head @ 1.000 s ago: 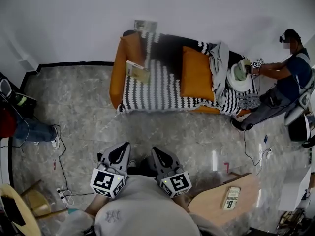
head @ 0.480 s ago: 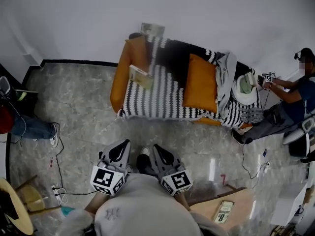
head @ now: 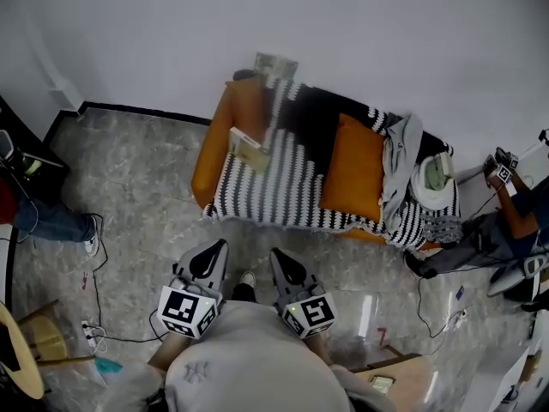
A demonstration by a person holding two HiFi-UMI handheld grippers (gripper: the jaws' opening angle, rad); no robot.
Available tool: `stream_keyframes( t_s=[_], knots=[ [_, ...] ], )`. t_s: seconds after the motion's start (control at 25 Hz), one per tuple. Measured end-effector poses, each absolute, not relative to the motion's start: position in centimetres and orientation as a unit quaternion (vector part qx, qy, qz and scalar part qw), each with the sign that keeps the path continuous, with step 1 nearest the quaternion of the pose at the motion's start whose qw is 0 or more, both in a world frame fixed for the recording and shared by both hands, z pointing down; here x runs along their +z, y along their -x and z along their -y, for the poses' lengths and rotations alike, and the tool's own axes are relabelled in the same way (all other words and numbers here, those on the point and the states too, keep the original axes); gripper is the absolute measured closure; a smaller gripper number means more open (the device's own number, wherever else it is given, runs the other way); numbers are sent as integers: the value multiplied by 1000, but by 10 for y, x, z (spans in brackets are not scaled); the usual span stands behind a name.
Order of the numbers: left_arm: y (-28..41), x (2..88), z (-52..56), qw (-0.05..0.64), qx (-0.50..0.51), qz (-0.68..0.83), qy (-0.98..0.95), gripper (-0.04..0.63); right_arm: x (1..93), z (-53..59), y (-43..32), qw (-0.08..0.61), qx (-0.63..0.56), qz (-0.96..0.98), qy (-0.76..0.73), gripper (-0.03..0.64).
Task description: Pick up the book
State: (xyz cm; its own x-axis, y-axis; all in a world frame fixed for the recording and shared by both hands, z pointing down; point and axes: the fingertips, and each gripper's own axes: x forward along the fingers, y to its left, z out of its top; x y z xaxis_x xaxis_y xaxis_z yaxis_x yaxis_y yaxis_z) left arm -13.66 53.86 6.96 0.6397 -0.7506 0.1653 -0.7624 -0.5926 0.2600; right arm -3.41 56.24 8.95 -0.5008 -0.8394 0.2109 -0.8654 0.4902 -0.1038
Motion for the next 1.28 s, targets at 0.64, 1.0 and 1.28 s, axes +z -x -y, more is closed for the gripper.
stream_keyframes(
  t_s=[0.64,1.0,1.28],
  knots=[
    [100,69,-499,147,16,443,-884,586,96,-531,-9,59,110,865,-486,600],
    [99,78,-490,156,23,450,-879,586,105,-523,-12,64,124,866,-480,600],
    [96,86,-459,168,29,440,-882,586,111,-498,-14,74,133,858,-491,600]
  ],
)
